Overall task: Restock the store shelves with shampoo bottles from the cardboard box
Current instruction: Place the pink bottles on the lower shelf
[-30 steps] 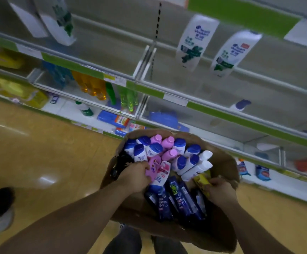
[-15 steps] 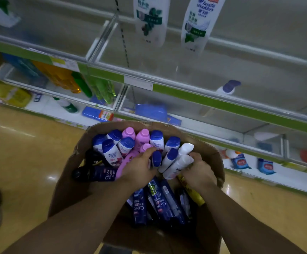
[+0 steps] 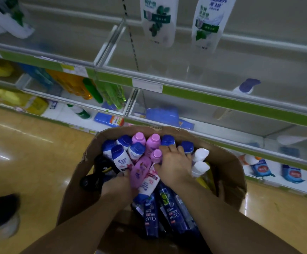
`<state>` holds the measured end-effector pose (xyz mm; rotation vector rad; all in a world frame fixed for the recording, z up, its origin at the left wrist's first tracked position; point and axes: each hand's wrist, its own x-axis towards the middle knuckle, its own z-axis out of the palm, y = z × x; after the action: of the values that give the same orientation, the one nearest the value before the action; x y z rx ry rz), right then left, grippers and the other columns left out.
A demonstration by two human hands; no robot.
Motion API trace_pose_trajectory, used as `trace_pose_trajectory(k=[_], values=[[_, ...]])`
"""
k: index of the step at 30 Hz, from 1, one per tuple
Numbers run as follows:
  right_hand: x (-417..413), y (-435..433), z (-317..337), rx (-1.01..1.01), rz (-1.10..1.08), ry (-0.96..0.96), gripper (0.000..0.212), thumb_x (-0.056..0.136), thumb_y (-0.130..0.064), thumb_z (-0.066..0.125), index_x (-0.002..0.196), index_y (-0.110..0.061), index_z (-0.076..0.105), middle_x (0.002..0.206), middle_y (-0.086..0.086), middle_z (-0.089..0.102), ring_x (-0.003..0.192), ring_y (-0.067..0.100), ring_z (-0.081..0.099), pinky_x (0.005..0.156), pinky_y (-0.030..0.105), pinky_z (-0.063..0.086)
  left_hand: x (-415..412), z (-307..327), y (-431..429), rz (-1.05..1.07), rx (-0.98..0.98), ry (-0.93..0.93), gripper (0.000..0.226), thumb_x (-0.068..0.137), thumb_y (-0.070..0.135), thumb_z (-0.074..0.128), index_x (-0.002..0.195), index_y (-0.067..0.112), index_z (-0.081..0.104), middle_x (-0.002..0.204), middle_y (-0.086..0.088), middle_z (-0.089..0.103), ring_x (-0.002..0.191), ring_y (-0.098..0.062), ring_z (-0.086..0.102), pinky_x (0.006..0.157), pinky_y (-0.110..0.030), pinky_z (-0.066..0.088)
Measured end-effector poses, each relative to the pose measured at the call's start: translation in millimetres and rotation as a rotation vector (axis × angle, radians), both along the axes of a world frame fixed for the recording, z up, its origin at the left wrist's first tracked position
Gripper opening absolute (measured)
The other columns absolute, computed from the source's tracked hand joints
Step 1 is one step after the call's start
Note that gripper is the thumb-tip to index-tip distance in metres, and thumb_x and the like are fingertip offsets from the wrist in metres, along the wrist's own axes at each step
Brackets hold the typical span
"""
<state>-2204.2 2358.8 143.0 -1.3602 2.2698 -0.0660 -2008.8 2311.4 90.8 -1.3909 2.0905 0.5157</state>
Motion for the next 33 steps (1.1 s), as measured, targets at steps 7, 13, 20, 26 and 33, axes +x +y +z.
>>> trace_pose_trajectory(k=[7,13,20,26,33], values=[[15,-21,-16,0.184,-0.016,0.104,0.063,0.086,-0.032,0.062,0.145,-0.023,0.04,0.145,0.007,0.047,0.134,0.033,0.037,0.105,0.051,0.029,-4,-15,6,0.024,0.013,-0.015,0.076,0.082,0.057,0.059,0.141,0.021,0.024,0.115,-0.003,0.062,0.102,-0.024,0.065,0.075,-0.035,0.051],[8,-30,-16,0.231,0.026,0.142,0.043,0.089,-0.037,0.056,0.13,-0.025,0.05,0.134,0.005,0.055,0.125,0.028,0.044,0.102,0.05,0.032,6,-23,5,0.27,0.115,0.258,0.032,0.092,0.041,0.052,0.119,0.024,0.043,0.112,0.002,0.066,0.097,-0.016,0.067,0.082,-0.034,0.057],[1,-27,28,0.039,-0.092,0.017,0.034,0.089,-0.047,0.052,0.113,-0.022,0.052,0.104,0.005,0.067,0.097,0.028,0.062,0.078,0.034,0.04,-4,20,-18,0.276,0.06,0.383,0.042,0.092,0.055,0.048,0.124,0.027,0.05,0.126,0.0,0.053,0.107,-0.025,0.064,0.083,-0.033,0.052],[-6,-27,119,-0.042,-0.21,-0.198,0.037,0.08,-0.048,0.061,0.109,-0.028,0.051,0.093,-0.002,0.07,0.088,0.02,0.067,0.071,0.034,0.052,-20,105,-55,0.136,0.167,0.419,0.046,0.084,0.058,0.046,0.122,0.037,0.059,0.13,0.005,0.056,0.118,-0.018,0.059,0.098,-0.031,0.046],[-10,-22,263,-0.319,-0.28,-0.298,0.035,0.057,-0.057,0.06,0.09,-0.044,0.06,0.077,-0.017,0.071,0.074,-0.001,0.065,0.071,0.029,0.054,-5,210,-69,0.075,0.268,0.607,0.048,0.073,0.049,0.058,0.118,0.035,0.062,0.108,0.011,0.067,0.106,-0.005,0.063,0.085,-0.014,0.048]])
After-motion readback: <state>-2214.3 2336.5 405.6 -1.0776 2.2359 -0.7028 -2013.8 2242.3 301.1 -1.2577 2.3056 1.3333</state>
